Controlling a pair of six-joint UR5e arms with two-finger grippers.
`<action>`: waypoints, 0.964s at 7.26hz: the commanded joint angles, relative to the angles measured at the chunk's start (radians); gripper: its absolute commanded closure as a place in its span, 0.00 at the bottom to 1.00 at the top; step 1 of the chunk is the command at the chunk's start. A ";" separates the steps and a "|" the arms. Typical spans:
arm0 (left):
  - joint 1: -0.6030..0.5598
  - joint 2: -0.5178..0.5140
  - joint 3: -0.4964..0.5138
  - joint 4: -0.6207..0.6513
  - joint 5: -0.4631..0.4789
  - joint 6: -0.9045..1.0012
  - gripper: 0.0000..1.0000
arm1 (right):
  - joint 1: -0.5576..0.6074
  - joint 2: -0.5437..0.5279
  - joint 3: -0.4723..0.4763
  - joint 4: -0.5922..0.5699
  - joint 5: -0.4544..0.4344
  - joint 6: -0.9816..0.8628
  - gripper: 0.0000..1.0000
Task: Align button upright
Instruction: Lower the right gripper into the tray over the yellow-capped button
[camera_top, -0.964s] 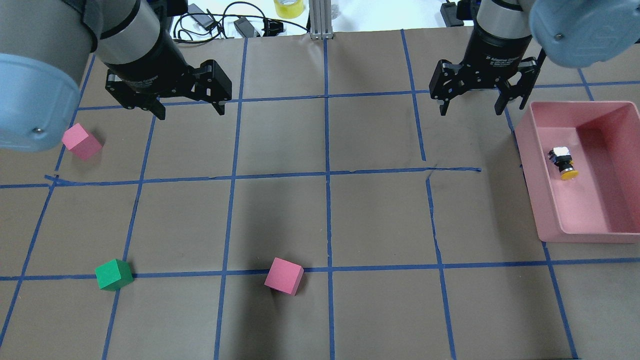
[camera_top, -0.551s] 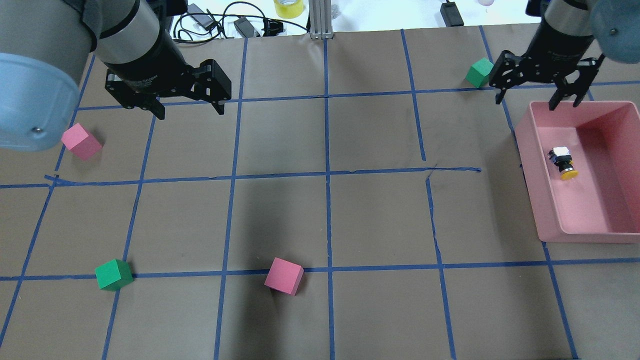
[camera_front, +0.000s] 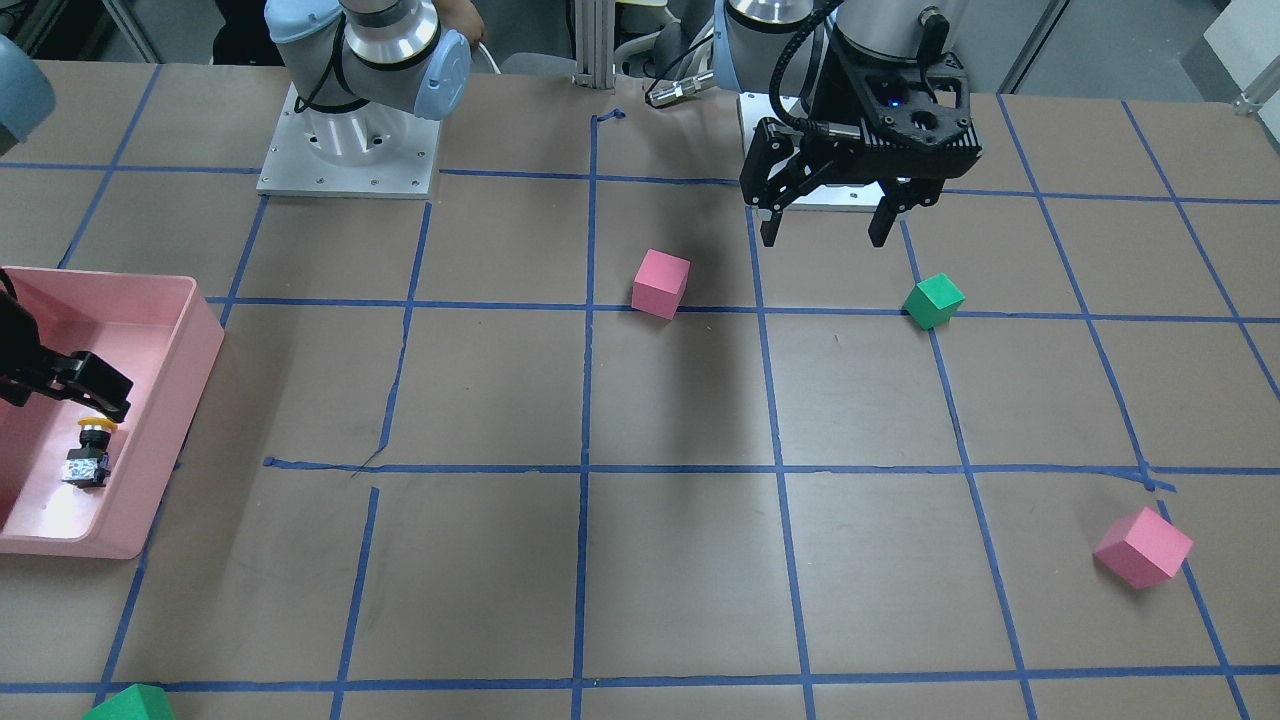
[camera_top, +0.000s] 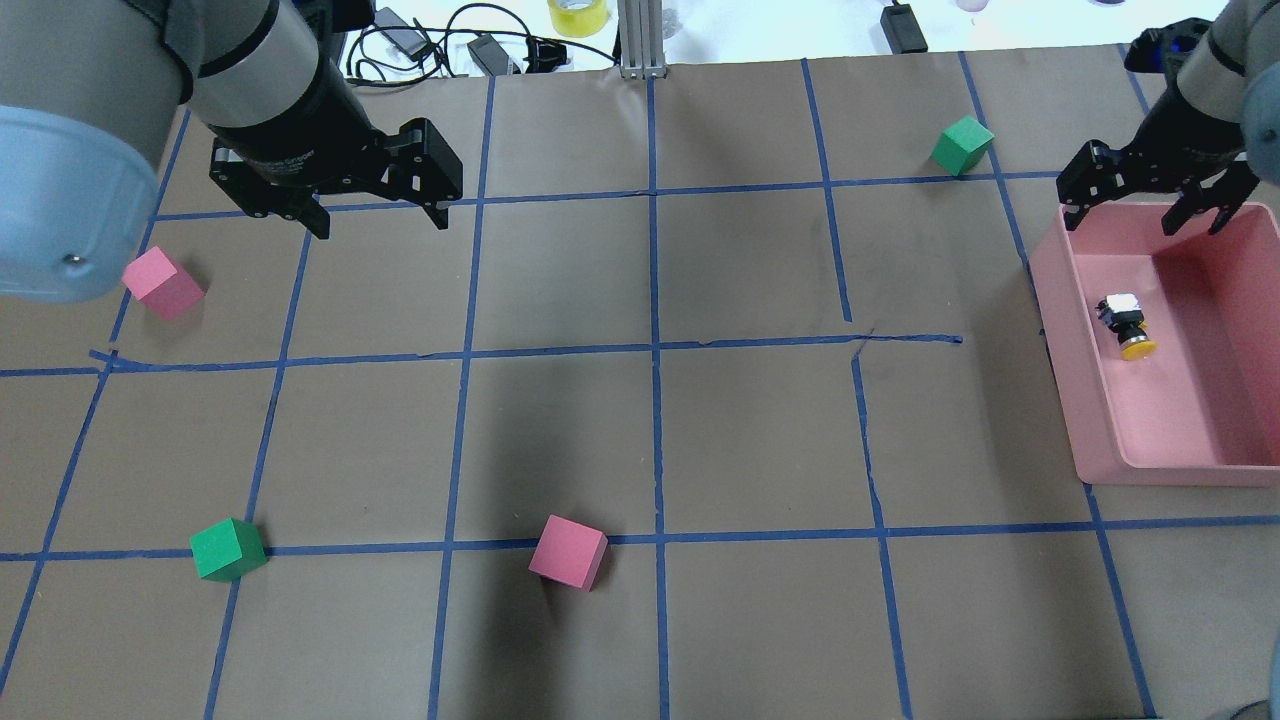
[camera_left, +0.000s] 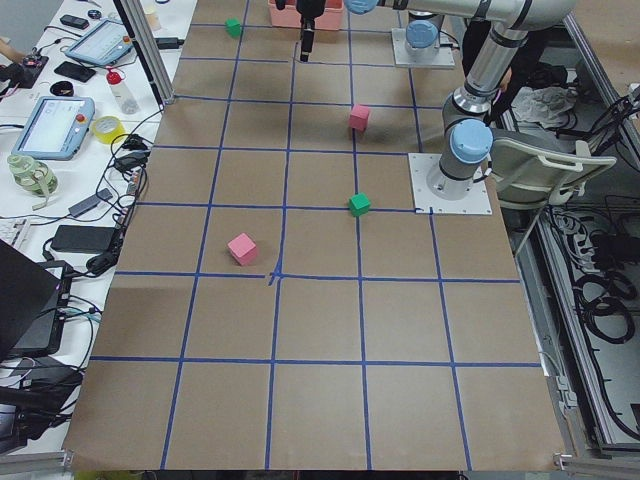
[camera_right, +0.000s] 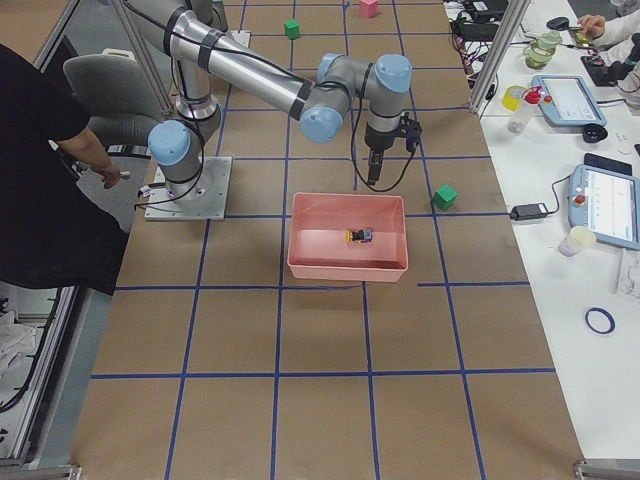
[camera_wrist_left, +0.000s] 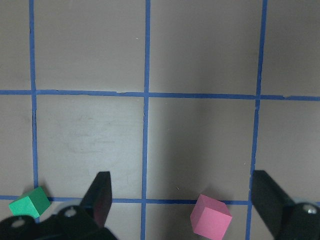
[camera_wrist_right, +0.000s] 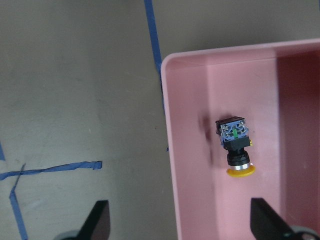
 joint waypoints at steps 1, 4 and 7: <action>0.000 0.000 -0.001 0.000 0.000 0.000 0.00 | -0.105 0.045 0.062 -0.076 0.001 -0.042 0.00; 0.003 0.000 0.001 0.000 0.000 0.002 0.00 | -0.137 0.061 0.171 -0.214 0.002 -0.084 0.00; 0.003 -0.001 0.001 0.000 0.000 0.000 0.00 | -0.150 0.082 0.194 -0.282 -0.015 -0.091 0.00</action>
